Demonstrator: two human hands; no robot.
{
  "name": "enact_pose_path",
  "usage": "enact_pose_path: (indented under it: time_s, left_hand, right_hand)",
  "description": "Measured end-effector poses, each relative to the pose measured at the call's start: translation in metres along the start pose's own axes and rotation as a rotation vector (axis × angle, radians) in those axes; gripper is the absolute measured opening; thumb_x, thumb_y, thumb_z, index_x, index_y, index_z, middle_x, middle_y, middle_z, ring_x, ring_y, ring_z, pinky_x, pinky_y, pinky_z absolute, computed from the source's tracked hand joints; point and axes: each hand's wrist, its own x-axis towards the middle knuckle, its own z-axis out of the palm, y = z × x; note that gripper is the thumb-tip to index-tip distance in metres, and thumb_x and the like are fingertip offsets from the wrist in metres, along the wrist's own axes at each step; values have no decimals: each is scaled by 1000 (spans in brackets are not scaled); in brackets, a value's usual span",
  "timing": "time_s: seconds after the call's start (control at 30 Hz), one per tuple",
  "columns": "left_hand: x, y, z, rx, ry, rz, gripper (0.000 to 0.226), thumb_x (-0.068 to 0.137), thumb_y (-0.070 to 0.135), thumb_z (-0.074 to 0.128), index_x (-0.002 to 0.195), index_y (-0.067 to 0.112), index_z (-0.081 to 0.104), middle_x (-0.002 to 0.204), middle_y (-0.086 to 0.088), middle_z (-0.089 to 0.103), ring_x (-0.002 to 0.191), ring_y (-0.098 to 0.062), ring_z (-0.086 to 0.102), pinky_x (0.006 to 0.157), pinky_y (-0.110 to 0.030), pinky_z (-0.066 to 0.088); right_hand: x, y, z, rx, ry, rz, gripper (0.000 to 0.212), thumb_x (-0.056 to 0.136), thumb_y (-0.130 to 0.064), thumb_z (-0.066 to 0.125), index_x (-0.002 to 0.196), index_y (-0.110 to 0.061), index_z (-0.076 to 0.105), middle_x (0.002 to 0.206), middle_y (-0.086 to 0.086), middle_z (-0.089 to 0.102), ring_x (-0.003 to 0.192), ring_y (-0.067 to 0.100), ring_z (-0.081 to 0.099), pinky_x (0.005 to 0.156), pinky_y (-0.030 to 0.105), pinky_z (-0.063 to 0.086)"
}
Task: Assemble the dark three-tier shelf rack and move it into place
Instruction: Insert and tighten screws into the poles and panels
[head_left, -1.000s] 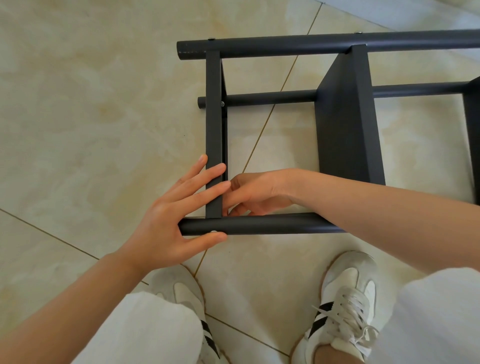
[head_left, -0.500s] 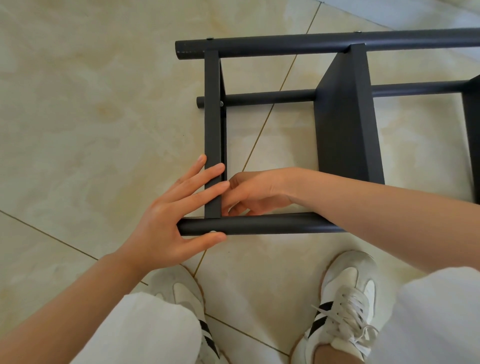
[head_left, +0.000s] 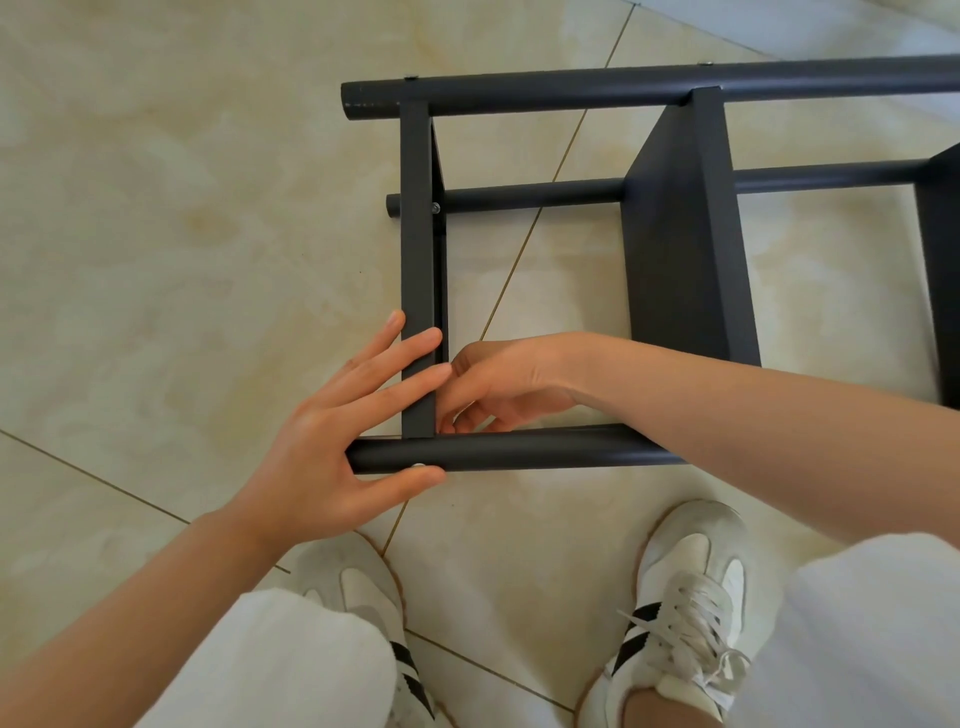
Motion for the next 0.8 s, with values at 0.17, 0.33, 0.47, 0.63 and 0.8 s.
enact_pose_path:
  time_s: [0.17, 0.33, 0.47, 0.63, 0.8]
  left_hand:
    - [0, -1, 0, 1, -5, 5, 68, 86, 35, 73, 142, 6, 49, 158, -7, 39, 154, -29, 21, 124, -34, 24]
    - [-1, -1, 0, -2, 0, 8, 68, 87, 37, 72, 143, 7, 48, 159, -4, 39, 154, -29, 21, 123, -35, 25]
    - [-1, -2, 1, -14, 4, 1, 67, 87, 35, 73, 143, 7, 49, 159, -5, 39, 154, -29, 21, 123, -35, 25]
    - [-1, -2, 1, -3, -1, 6, 68, 86, 35, 73, 143, 7, 49, 159, -4, 39, 154, -29, 21, 123, -34, 25]
    - [-1, -2, 0, 0, 0, 1, 69, 87, 36, 73, 144, 7, 48, 160, -2, 38, 154, -30, 21, 123, -36, 25]
  right_hand:
    - [-3, -1, -2, 20, -12, -6, 17, 91, -17, 64, 105, -10, 73, 97, 7, 72, 94, 20, 67, 92, 39, 55]
    - [-8, -1, -5, -13, -17, 1, 19, 93, -17, 63, 105, -7, 73, 96, 7, 72, 93, 19, 67, 96, 40, 53]
    - [-4, -2, 0, -37, 16, 7, 18, 91, -18, 65, 104, -11, 74, 101, 8, 73, 97, 21, 69, 97, 41, 54]
    - [-6, -4, 0, -29, 6, -4, 14, 93, -17, 63, 101, -13, 74, 100, 9, 72, 99, 23, 68, 95, 40, 53]
    - [-10, -4, -3, -56, -5, 4, 14, 92, -19, 64, 98, -12, 75, 94, 6, 73, 94, 21, 68, 96, 40, 52]
